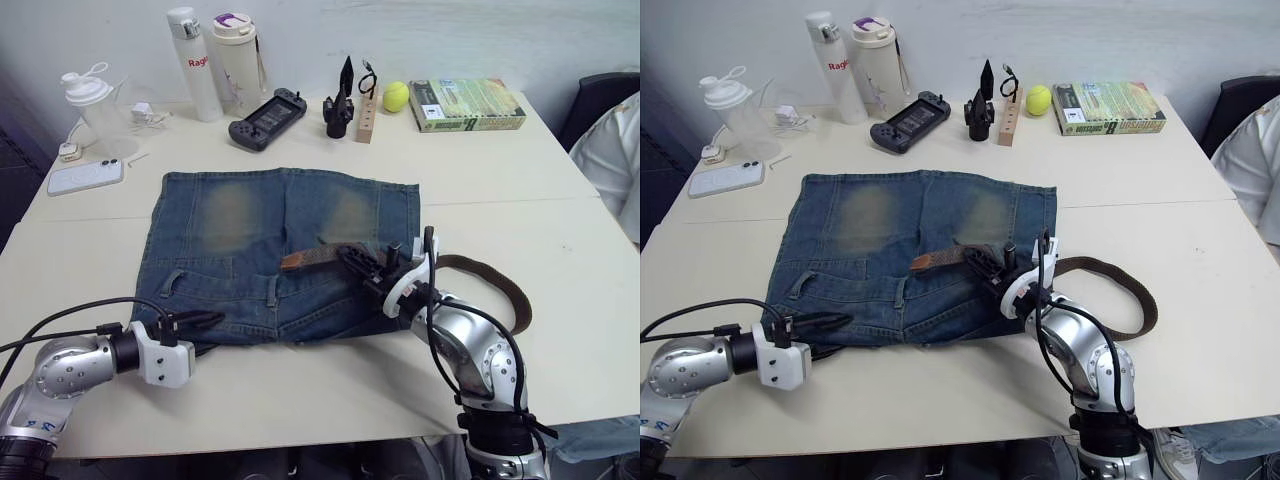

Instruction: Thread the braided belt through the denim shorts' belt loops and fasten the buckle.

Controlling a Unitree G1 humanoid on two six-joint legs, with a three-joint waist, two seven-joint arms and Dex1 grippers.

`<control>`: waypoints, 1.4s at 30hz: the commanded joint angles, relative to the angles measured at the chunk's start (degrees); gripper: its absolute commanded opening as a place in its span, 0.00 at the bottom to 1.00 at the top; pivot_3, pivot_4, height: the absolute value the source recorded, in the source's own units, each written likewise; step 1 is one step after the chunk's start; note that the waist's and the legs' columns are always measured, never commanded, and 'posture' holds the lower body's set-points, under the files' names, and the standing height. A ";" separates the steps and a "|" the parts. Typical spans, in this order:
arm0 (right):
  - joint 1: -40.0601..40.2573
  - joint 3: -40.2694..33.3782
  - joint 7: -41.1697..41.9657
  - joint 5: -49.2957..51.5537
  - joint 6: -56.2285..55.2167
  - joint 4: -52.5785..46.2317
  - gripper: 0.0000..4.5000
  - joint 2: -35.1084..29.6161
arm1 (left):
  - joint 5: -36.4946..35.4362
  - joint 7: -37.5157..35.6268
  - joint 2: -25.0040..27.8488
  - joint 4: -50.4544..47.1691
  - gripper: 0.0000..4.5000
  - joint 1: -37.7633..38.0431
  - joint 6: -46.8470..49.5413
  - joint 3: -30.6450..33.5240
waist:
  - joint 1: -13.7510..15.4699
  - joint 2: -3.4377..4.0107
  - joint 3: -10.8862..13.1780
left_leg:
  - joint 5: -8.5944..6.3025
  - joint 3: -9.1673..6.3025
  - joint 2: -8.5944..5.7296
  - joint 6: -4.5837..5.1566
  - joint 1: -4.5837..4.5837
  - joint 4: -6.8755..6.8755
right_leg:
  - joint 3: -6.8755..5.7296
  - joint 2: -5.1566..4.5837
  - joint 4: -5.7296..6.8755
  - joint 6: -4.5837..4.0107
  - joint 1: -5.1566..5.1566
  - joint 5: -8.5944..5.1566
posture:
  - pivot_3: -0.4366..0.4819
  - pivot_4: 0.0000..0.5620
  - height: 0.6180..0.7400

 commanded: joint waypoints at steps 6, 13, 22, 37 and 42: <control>1.07 -2.85 2.88 3.42 1.60 -4.50 0.00 -1.28 | -2.55 -0.55 -7.30 -10.54 0.01 -4.62 11.33 -8.93 | 0.10 0.01 0.01 | 0.00 -0.01 -0.03 0.01 -0.01 0.02 | -0.02 0.01 -0.01 0.02 0.04 0.01 | 0.48 0.27 0.84; 0.37 -7.12 5.50 3.42 4.58 0.26 0.00 -6.57 | -3.12 -2.73 -8.53 -14.27 0.01 -6.35 17.74 -11.73 | -0.18 0.03 0.01 | 0.01 0.01 -0.02 -0.01 -0.01 0.02 | -0.06 0.10 -0.02 0.02 0.02 0.01 | 0.48 0.27 0.84; -2.75 -12.03 8.77 3.42 9.50 4.96 0.00 -12.14 | -13.69 -6.58 -3.15 -20.80 0.50 -1.88 25.90 -5.69 | -0.30 0.07 0.07 | 0.03 0.02 0.08 -0.05 -0.02 0.02 | -0.01 0.02 -0.09 0.01 0.01 0.01 | 0.48 0.27 0.84; -7.22 -15.40 19.23 3.42 26.30 12.44 0.00 -18.05 | -36.48 -10.27 -0.20 -26.21 0.71 0.74 50.94 7.41 | -0.12 0.25 0.19 | 0.05 0.02 0.05 -0.07 -0.03 0.07 | 0.01 0.16 -0.09 0.00 0.03 0.01 | 0.48 0.27 0.84; -7.37 -13.53 21.48 3.42 28.74 12.81 0.00 -20.86 | -34.81 -10.17 -1.44 -25.47 0.71 0.61 50.61 7.03 | -0.13 0.25 0.19 | 0.04 0.03 0.05 -0.05 -0.04 0.07 | 0.02 0.12 -0.09 0.00 0.03 0.01 | 0.48 0.27 0.84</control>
